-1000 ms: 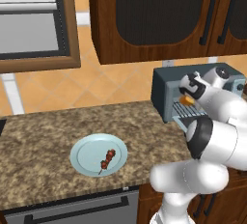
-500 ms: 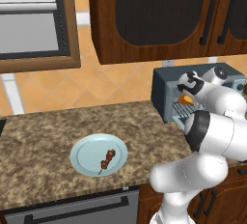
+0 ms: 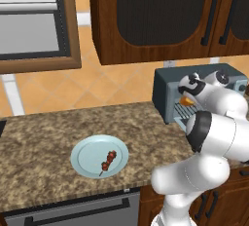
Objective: Pick up the kebab skewer and baguette bread, and place them inside the toaster oven. Close the toaster oven door and start by setting the timer.
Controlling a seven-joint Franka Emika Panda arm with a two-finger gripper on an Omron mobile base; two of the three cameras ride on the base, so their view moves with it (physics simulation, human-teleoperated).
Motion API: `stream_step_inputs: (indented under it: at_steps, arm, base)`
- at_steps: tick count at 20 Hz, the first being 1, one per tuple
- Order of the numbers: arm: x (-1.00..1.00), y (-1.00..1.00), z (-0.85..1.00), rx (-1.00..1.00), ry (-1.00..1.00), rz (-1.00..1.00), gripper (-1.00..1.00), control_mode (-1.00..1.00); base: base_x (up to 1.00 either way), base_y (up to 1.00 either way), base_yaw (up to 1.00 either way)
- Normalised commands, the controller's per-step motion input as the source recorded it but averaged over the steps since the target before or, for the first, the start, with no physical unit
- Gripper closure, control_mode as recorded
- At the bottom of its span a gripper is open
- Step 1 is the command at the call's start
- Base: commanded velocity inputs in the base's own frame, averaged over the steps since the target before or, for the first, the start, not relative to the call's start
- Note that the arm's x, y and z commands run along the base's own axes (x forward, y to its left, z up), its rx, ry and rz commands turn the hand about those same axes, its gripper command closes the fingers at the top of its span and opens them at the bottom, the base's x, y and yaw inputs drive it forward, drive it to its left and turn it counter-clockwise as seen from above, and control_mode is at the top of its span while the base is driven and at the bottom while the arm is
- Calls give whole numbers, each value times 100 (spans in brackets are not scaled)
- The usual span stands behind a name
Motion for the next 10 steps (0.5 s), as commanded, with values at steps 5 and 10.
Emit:
stream_step_inputs:
  at_steps: [5,10]
  arm:
    - [28,-2,-39,0,0,0,100,-100]
    - [30,0,-21,0,0,0,-100,-100]
  base:
    - [0,0,0]
    - [0,0,0]
